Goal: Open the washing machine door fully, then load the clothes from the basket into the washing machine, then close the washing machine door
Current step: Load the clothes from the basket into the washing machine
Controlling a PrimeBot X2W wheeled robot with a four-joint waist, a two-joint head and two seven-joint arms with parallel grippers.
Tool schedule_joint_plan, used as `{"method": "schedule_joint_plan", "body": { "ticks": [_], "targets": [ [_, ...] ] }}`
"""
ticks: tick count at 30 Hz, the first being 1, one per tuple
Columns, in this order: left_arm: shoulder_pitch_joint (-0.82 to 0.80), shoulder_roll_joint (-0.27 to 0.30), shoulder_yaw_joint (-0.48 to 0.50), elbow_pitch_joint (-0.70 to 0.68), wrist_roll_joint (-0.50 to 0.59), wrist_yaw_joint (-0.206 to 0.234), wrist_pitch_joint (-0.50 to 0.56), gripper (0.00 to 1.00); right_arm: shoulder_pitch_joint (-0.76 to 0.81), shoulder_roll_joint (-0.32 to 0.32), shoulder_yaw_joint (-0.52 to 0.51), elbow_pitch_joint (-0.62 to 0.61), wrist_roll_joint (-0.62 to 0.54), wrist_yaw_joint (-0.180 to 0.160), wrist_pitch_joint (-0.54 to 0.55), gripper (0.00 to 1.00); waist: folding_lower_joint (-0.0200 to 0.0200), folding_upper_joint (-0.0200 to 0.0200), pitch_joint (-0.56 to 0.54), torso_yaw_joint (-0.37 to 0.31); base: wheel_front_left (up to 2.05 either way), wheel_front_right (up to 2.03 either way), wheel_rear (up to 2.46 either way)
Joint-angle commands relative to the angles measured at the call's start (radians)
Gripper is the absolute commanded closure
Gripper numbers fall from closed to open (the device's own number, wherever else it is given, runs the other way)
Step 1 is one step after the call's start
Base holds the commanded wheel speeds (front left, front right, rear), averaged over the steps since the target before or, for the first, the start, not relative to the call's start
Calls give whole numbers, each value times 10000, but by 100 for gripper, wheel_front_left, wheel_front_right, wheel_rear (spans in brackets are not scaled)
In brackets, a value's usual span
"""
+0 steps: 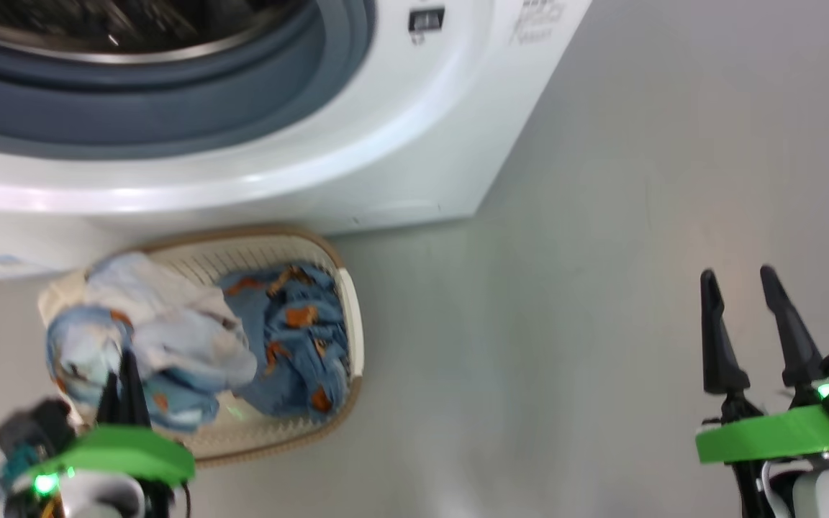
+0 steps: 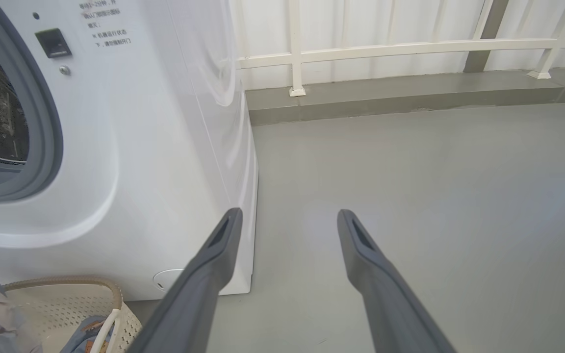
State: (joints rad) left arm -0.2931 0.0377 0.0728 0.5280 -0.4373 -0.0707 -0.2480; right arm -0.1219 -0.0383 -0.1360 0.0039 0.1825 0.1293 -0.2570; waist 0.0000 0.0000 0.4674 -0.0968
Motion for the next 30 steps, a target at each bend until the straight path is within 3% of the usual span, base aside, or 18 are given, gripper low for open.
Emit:
{"method": "schedule_joint_plan", "body": {
  "ticks": [1,16,30],
  "targets": [
    [749,131,81,-602,-167,138,-136,100,372,-120,281,-151,-112,14,-48,0,0,0,-1520,499,0,0,0],
    [3609,127,-1148,-3497,326,1053,-137,100,1603,-120,193,5,-463,14,-48,0,0,0,-4138,880,0,0,0],
    [5069,132,-936,-5653,822,1123,-137,100,2122,-120,177,-51,-583,14,-48,0,0,0,-4974,1060,0,0,0]
  ]
}}
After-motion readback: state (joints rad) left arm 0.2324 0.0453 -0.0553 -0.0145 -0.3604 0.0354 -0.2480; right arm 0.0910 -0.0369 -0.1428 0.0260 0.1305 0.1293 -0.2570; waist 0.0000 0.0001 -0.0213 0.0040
